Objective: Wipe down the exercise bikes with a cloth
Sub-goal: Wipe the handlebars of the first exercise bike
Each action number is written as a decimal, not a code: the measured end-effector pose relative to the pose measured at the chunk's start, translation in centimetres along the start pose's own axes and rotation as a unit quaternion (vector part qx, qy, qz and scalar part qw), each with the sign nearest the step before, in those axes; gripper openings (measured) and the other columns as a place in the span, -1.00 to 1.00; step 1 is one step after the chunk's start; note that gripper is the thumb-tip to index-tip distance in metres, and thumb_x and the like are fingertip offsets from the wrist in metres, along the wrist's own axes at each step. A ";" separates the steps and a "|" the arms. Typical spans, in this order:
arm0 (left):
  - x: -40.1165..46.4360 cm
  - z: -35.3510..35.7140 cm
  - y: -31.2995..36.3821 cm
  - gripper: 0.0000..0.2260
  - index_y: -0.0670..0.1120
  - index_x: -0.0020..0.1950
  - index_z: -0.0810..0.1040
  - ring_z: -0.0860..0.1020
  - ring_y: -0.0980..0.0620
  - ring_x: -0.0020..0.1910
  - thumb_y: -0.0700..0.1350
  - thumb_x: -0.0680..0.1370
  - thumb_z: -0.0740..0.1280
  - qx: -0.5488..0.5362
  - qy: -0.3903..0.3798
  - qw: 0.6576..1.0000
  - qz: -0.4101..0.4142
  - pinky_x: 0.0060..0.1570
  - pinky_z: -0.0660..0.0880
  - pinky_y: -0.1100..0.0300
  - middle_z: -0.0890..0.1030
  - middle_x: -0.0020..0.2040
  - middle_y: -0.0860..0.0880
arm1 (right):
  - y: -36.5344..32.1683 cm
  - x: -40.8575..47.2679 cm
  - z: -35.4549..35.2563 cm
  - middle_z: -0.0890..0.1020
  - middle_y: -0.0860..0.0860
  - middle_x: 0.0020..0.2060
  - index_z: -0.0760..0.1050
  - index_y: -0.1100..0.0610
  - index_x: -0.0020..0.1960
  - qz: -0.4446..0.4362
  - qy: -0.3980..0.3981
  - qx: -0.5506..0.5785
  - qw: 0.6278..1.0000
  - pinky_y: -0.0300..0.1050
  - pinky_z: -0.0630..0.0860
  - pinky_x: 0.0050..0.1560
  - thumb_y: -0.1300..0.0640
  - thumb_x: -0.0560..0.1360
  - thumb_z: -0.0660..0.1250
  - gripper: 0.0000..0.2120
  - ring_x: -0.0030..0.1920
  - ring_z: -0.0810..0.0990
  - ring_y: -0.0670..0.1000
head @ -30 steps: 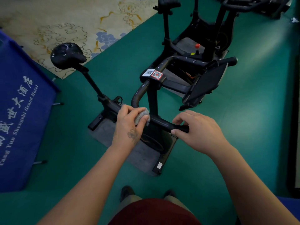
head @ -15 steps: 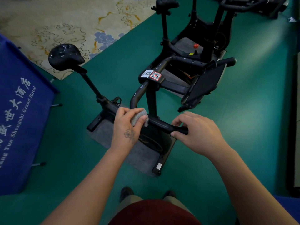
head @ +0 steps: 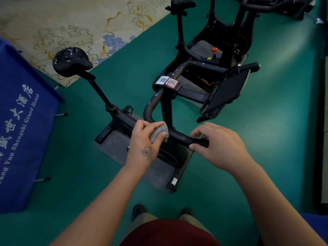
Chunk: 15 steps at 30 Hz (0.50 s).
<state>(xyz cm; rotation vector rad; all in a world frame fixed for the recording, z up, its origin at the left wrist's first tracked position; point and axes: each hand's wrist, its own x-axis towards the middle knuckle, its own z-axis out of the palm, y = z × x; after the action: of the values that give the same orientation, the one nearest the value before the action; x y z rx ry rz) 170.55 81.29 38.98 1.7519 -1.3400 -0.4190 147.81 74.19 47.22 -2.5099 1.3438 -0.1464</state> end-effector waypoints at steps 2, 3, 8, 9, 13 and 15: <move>0.8 -0.6 -0.7 -0.70 -0.01 0.31 0.71 0.52 0.10 0.02 -0.04 0.58 0.55 -0.006 0.006 1.000 -0.013 0.07 0.35 0.54 0.47 0.05 0.02 | 0.1 0.0 0.0 0.52 -0.29 -0.02 0.56 -0.19 0.10 0.001 0.000 0.001 1.000 -0.07 0.49 -0.03 -0.21 0.52 0.44 -0.79 0.07 0.62 -0.10; 1.2 -0.8 -1.0 -0.71 -0.01 0.30 0.72 0.53 0.08 0.01 -0.05 0.57 0.56 -0.007 0.014 1.000 -0.023 0.07 0.33 0.55 0.48 0.04 0.00 | 0.1 0.0 0.1 0.52 -0.29 -0.02 0.56 -0.19 0.10 0.002 0.001 0.002 1.000 -0.06 0.50 -0.02 -0.22 0.52 0.44 -0.78 0.07 0.62 -0.10; 2.3 -1.7 -2.3 -0.74 0.03 0.28 0.74 0.51 0.17 0.00 -0.03 0.59 0.54 -0.019 0.037 0.997 -0.061 0.03 0.30 0.60 0.48 0.04 -0.06 | 0.2 -0.1 0.3 0.51 -0.31 -0.04 0.56 -0.19 0.10 0.010 0.012 0.006 1.000 -0.10 0.43 -0.07 -0.22 0.51 0.45 -0.78 0.07 0.62 -0.11; 2.2 -1.7 -2.3 -0.73 0.01 0.28 0.74 0.49 0.22 0.00 -0.03 0.59 0.54 -0.019 0.037 0.998 -0.054 0.03 0.29 0.60 0.48 0.04 -0.05 | 0.1 -0.1 0.3 0.50 -0.31 -0.04 0.56 -0.18 0.10 0.013 0.013 0.007 1.000 -0.11 0.40 -0.07 -0.21 0.51 0.45 -0.78 0.07 0.62 -0.12; 1.2 -1.0 -1.6 -0.70 -0.05 0.32 0.71 0.49 0.22 -0.03 -0.08 0.59 0.54 -0.014 0.030 0.999 -0.012 0.05 0.32 0.57 0.46 0.03 -0.03 | 0.2 -0.1 0.3 0.52 -0.30 -0.03 0.57 -0.19 0.09 0.017 0.014 0.007 1.000 -0.11 0.39 -0.07 -0.21 0.51 0.46 -0.79 0.07 0.62 -0.11; 0.7 -0.8 -1.4 -0.68 -0.06 0.34 0.70 0.46 0.20 -0.05 -0.08 0.59 0.54 -0.011 0.013 1.000 0.009 0.07 0.33 0.55 0.45 0.04 -0.01 | 0.1 -0.1 0.3 0.56 -0.28 -0.01 0.57 -0.19 0.08 0.017 0.013 0.010 1.000 -0.11 0.40 -0.06 -0.22 0.51 0.46 -0.79 0.06 0.62 -0.11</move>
<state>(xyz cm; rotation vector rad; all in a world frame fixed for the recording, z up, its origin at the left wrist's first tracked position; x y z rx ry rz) 172.23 81.04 38.45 1.7208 -1.3255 -0.3982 147.70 74.24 46.92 -2.4767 1.3876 -0.1852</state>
